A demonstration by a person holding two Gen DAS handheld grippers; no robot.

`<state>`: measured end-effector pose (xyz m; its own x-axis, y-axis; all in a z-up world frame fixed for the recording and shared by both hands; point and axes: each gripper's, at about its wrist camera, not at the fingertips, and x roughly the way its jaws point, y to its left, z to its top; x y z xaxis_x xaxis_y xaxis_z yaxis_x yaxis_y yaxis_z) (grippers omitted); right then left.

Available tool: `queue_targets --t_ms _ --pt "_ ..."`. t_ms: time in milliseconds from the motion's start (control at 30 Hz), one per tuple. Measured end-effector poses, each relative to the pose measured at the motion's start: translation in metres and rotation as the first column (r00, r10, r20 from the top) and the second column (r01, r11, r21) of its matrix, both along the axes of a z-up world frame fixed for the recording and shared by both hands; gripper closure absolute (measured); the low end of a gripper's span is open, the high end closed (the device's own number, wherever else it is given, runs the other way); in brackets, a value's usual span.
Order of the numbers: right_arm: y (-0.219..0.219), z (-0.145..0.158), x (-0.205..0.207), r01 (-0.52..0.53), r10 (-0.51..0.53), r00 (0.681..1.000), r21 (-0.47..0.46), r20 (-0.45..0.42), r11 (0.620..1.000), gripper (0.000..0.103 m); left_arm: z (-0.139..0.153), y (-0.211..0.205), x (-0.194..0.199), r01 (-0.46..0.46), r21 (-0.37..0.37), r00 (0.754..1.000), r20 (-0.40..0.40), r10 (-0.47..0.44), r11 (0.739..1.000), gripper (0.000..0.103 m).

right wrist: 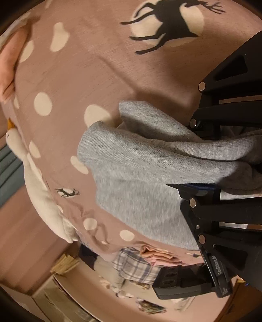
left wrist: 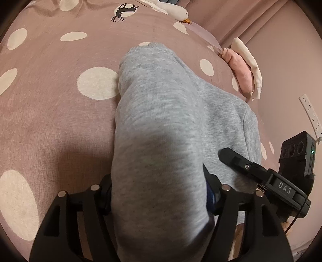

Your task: Fold small clothes

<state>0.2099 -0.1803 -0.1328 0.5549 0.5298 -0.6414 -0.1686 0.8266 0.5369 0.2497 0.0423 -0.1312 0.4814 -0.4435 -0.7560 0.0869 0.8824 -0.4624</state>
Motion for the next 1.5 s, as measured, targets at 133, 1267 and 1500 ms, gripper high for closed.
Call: queue_targets --t_ms 133,1267,1500 --pt "-0.002 -0.002 0.0 0.003 -0.003 1.0 0.01 -0.01 1.0 0.073 0.0 -0.002 0.002 0.0 0.011 1.0 -0.004 0.0 1.0 0.033" --pt "-0.003 -0.005 0.005 0.009 -0.011 0.998 -0.027 -0.058 1.0 0.059 -0.002 -0.015 0.011 -0.006 0.097 0.999 -0.033 0.009 0.995 0.019" --pt "-0.003 -0.004 0.003 0.013 -0.015 0.999 -0.046 -0.051 0.999 0.055 -0.002 -0.015 0.012 -0.008 0.097 0.999 -0.036 0.011 0.995 0.018"
